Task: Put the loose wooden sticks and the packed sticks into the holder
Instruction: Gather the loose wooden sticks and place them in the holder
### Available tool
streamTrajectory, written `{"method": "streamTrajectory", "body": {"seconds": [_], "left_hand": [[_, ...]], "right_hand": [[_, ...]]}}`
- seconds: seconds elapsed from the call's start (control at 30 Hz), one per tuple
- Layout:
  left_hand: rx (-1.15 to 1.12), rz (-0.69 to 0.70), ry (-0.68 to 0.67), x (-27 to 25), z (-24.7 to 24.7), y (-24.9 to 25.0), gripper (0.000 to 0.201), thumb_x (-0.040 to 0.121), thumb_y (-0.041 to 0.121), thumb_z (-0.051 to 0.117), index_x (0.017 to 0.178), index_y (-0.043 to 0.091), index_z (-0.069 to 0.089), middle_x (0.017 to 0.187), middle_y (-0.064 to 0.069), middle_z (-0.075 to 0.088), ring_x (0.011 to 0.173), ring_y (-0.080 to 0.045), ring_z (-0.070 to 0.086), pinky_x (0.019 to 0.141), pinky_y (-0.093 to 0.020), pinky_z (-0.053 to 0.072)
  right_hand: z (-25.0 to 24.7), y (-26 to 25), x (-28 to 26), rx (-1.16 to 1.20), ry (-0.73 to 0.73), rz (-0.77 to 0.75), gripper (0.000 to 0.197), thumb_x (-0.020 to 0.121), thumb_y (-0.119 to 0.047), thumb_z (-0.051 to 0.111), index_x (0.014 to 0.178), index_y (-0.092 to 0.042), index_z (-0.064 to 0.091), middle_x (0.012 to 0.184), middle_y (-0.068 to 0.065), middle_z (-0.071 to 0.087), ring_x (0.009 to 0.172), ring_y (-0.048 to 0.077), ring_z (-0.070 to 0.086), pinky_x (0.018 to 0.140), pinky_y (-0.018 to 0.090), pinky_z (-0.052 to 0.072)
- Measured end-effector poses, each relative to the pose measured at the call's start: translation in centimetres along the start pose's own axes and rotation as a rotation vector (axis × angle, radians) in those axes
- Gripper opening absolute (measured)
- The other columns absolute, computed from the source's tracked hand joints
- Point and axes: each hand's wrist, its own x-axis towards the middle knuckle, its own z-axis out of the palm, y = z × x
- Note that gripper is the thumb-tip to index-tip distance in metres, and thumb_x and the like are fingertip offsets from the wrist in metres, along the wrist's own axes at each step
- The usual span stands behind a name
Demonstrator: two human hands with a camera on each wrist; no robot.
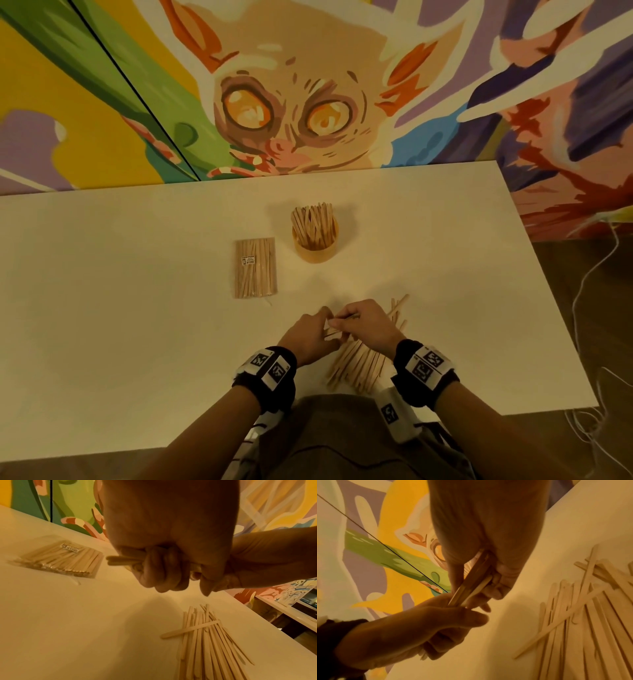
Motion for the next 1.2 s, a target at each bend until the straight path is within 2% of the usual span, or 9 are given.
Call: {"method": "streamTrajectory", "body": {"seconds": [0.07, 0.17, 0.37, 0.47, 0.57, 0.67, 0.83, 0.93, 1.2], "left_hand": [[0.028, 0.001, 0.022, 0.2, 0.1, 0.0, 0.047, 0.083, 0.039, 0.066, 0.121, 0.018, 0.048, 0.099, -0.009, 0.069, 0.09, -0.027, 0.065, 0.072, -0.036, 0.051], [0.02, 0.015, 0.032, 0.1, -0.1, 0.2, 0.046, 0.084, 0.035, 0.066, 0.124, 0.021, 0.047, 0.089, -0.008, 0.069, 0.084, -0.028, 0.064, 0.071, -0.036, 0.051], [-0.215, -0.03, 0.013, -1.1, -3.4, -1.0, 0.026, 0.08, 0.03, 0.076, 0.104, 0.023, 0.068, 0.083, 0.002, 0.066, 0.063, -0.01, 0.06, 0.058, -0.022, 0.047], [-0.522, -0.046, 0.038, -2.0, -4.4, -1.4, 0.022, 0.081, 0.027, 0.078, 0.099, 0.016, 0.073, 0.073, 0.0, 0.07, 0.055, -0.014, 0.062, 0.045, -0.024, 0.046], [-0.693, -0.034, 0.028, -2.3, -4.5, -0.2, 0.024, 0.083, 0.024, 0.076, 0.104, 0.012, 0.072, 0.077, -0.007, 0.073, 0.059, -0.02, 0.066, 0.048, -0.026, 0.05], [-0.768, -0.044, 0.1, -2.1, -4.2, 1.1, 0.02, 0.082, 0.022, 0.077, 0.098, 0.011, 0.075, 0.077, -0.012, 0.074, 0.049, -0.02, 0.061, 0.048, -0.027, 0.05], [-0.859, -0.044, 0.242, -1.5, -4.4, 1.1, 0.011, 0.08, 0.011, 0.078, 0.09, 0.006, 0.078, 0.074, -0.013, 0.074, 0.035, -0.014, 0.047, 0.037, -0.023, 0.04], [-0.879, -0.032, 0.309, -1.1, -5.0, 1.1, 0.011, 0.08, 0.011, 0.077, 0.09, 0.006, 0.078, 0.075, -0.012, 0.075, 0.035, -0.013, 0.046, 0.037, -0.022, 0.039], [-0.827, -0.002, 0.469, 0.5, -6.5, 1.5, 0.011, 0.078, 0.015, 0.08, 0.087, 0.011, 0.079, 0.071, -0.003, 0.074, 0.037, -0.012, 0.044, 0.039, -0.021, 0.037]], "right_hand": [[0.2, -0.2, 0.0, 0.108, -0.026, 0.004, 0.012, 0.084, -0.014, 0.075, 0.084, -0.003, 0.077, 0.06, 0.005, 0.071, 0.054, 0.012, 0.065, 0.055, 0.02, 0.048], [0.0, -0.1, 0.1, 0.251, -0.016, 0.045, 0.008, 0.082, 0.001, 0.074, 0.086, 0.008, 0.074, 0.061, 0.011, 0.07, 0.051, 0.012, 0.065, 0.053, 0.02, 0.049], [-1.9, 0.8, 0.3, 0.421, 0.117, 0.131, 0.011, 0.079, 0.007, 0.074, 0.089, 0.01, 0.073, 0.071, 0.023, 0.068, 0.059, 0.022, 0.066, 0.058, 0.024, 0.052], [-2.8, 0.8, 0.2, 0.54, 0.131, 0.145, 0.011, 0.08, 0.007, 0.073, 0.091, 0.01, 0.072, 0.072, 0.022, 0.068, 0.064, 0.025, 0.067, 0.059, 0.024, 0.053], [-1.7, -0.1, 0.0, 0.551, 0.101, 0.124, 0.009, 0.081, 0.008, 0.071, 0.09, 0.01, 0.071, 0.072, 0.02, 0.07, 0.063, 0.023, 0.068, 0.06, 0.026, 0.053], [-0.1, -1.1, 0.0, 0.565, 0.101, 0.078, 0.008, 0.083, 0.004, 0.069, 0.088, 0.01, 0.071, 0.074, 0.021, 0.069, 0.064, 0.024, 0.066, 0.06, 0.028, 0.05], [-0.1, -2.1, 0.7, 0.671, 0.174, 0.119, 0.024, 0.092, -0.013, 0.066, 0.099, 0.009, 0.063, 0.076, 0.024, 0.067, 0.058, 0.029, 0.061, 0.052, 0.031, 0.046], [-0.3, -2.8, 1.0, 0.754, 0.169, 0.129, 0.025, 0.093, -0.021, 0.065, 0.097, 0.004, 0.063, 0.075, 0.02, 0.068, 0.061, 0.026, 0.064, 0.057, 0.031, 0.047], [-2.0, -5.3, 3.7, 0.758, -0.01, 0.123, 0.013, 0.096, -0.007, 0.056, 0.102, 0.004, 0.059, 0.08, 0.017, 0.068, 0.066, 0.021, 0.067, 0.06, 0.026, 0.052]]}}
